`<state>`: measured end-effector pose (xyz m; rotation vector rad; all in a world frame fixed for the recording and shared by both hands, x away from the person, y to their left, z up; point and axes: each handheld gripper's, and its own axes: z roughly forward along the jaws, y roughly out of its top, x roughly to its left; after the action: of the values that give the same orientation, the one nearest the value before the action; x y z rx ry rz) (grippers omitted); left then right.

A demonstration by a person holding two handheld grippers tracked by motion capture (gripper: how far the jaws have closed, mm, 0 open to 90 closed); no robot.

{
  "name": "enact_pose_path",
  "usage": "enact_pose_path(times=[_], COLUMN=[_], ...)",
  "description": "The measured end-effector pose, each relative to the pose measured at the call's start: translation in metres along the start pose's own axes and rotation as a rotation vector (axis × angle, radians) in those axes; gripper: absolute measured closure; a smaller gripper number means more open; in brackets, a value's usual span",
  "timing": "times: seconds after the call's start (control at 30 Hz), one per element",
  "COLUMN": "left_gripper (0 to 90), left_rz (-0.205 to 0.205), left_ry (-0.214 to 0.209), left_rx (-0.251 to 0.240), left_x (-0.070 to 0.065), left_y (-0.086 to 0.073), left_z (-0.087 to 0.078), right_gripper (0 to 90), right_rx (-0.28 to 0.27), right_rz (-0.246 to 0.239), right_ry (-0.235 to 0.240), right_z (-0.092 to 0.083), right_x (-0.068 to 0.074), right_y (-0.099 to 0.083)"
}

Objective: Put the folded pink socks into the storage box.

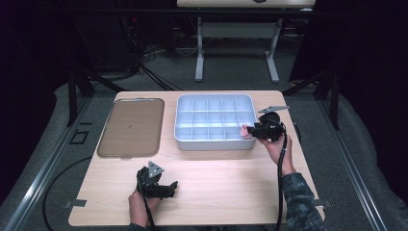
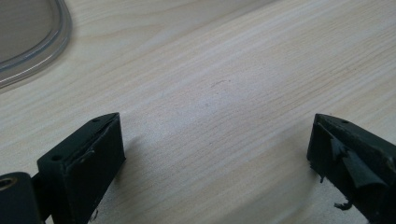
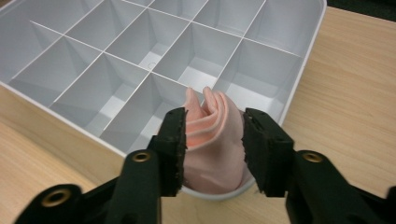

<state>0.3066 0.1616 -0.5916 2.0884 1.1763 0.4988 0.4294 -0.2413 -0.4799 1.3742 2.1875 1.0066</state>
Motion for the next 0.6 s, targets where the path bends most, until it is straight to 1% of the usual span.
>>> enact_pose_path(times=[0.03,0.2,0.23,0.27,0.33,0.37,0.4,0.43,0.5,0.57,0.6], left_gripper=[3.6,3.6,3.6,3.6,3.6,3.6,3.6,3.6,3.6,3.6,3.6], left_rz=[0.0,0.0,0.001,0.001,0.0,0.001,0.001,0.0,0.0,0.0,0.0], left_ry=[0.0,0.0,0.0,0.0,0.0,0.0,0.0,0.001,0.0,0.0,0.0], left_rx=[0.0,-0.001,-0.001,-0.001,0.0,0.0,0.0,-0.001,0.0,0.0,-0.001], left_x=[0.0,0.0,0.0,0.0,0.0,0.0,0.0,0.0,0.0,0.0,0.0], left_y=[0.0,0.0,0.0,0.0,0.0,0.0,0.0,0.0,0.0,0.0,0.0], left_z=[0.0,0.0,0.0,0.0,0.0,0.0,0.0,0.0,0.0,0.0,0.0], right_gripper=[50.9,35.8,32.6,28.5,20.7,17.9,15.5,14.3,14.0,12.0,11.5], right_rx=[0.005,-0.005,-0.007,-0.012,-0.002,-0.002,-0.004,0.015,0.009,0.019,0.019], right_rz=[0.003,0.007,-0.005,-0.024,-0.034,-0.044,-0.044,-0.052,-0.063,-0.072,-0.072], right_ry=[0.007,0.046,0.038,0.021,0.019,0.019,0.014,0.012,0.013,0.002,0.005], right_z=[-0.004,-0.023,-0.027,-0.031,-0.036,-0.038,-0.04,-0.042,-0.045,-0.047,-0.047], right_x=[0.0,0.002,0.004,0.006,0.01,0.011,0.013,0.014,0.016,0.017,0.017], right_y=[-0.001,-0.008,-0.009,-0.011,-0.015,-0.018,-0.021,-0.024,-0.031,-0.038,-0.042])
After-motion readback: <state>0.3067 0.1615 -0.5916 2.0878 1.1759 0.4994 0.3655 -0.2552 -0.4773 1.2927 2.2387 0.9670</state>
